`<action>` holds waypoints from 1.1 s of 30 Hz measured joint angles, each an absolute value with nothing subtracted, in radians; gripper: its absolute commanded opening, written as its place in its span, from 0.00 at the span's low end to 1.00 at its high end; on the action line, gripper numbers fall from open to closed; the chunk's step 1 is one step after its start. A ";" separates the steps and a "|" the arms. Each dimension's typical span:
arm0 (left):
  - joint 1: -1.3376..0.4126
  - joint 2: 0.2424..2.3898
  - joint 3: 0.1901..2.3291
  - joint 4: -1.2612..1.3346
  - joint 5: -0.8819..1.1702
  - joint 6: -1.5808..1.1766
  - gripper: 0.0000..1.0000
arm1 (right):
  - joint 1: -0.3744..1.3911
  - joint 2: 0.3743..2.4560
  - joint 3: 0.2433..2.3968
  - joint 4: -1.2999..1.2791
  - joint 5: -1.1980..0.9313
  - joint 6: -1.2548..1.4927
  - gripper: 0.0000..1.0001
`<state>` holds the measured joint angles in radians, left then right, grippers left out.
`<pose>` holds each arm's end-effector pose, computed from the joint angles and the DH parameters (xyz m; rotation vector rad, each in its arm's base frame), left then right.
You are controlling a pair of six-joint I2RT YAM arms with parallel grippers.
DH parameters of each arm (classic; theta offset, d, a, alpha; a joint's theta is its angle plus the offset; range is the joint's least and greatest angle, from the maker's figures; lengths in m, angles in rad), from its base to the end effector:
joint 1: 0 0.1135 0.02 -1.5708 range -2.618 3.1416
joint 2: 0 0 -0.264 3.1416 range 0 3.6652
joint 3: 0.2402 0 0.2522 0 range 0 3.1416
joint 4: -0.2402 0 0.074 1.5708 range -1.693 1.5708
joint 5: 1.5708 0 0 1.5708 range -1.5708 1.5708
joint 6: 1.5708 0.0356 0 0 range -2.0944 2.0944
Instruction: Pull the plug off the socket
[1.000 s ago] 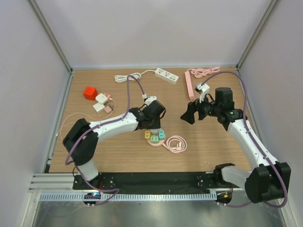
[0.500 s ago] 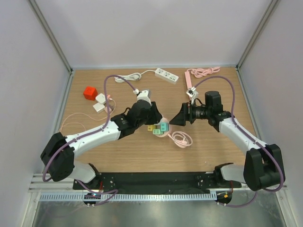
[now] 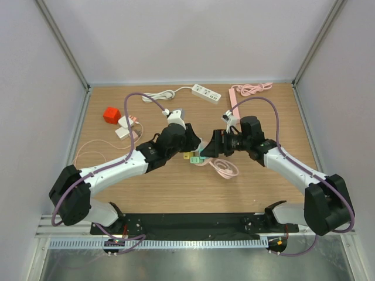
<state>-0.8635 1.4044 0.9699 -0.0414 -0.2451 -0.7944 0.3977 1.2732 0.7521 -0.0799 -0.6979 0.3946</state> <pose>0.2146 -0.2378 0.2754 -0.0858 2.1225 -0.7757 0.2386 0.1251 0.2387 -0.4292 2.2203 1.1970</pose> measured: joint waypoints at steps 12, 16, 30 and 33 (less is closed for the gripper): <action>-0.862 1.405 0.970 -0.041 -0.259 -0.810 0.00 | 0.400 1.352 0.767 -0.061 -0.730 0.446 0.97; -0.862 1.406 0.970 -0.035 -0.249 -0.828 0.00 | 0.402 1.357 0.767 -0.049 -0.747 0.456 0.89; -0.850 1.452 0.984 -0.009 -0.221 -0.876 0.00 | 0.402 1.379 0.809 -0.106 -0.677 0.353 0.01; -0.850 1.450 1.007 -0.030 -0.220 -0.874 0.00 | 0.405 1.350 0.818 -0.117 -0.622 0.312 0.01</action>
<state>-0.8505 1.4502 1.0069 -0.0296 -0.2195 -0.8738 0.4049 1.3502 0.8177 -0.1169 -0.6220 0.3119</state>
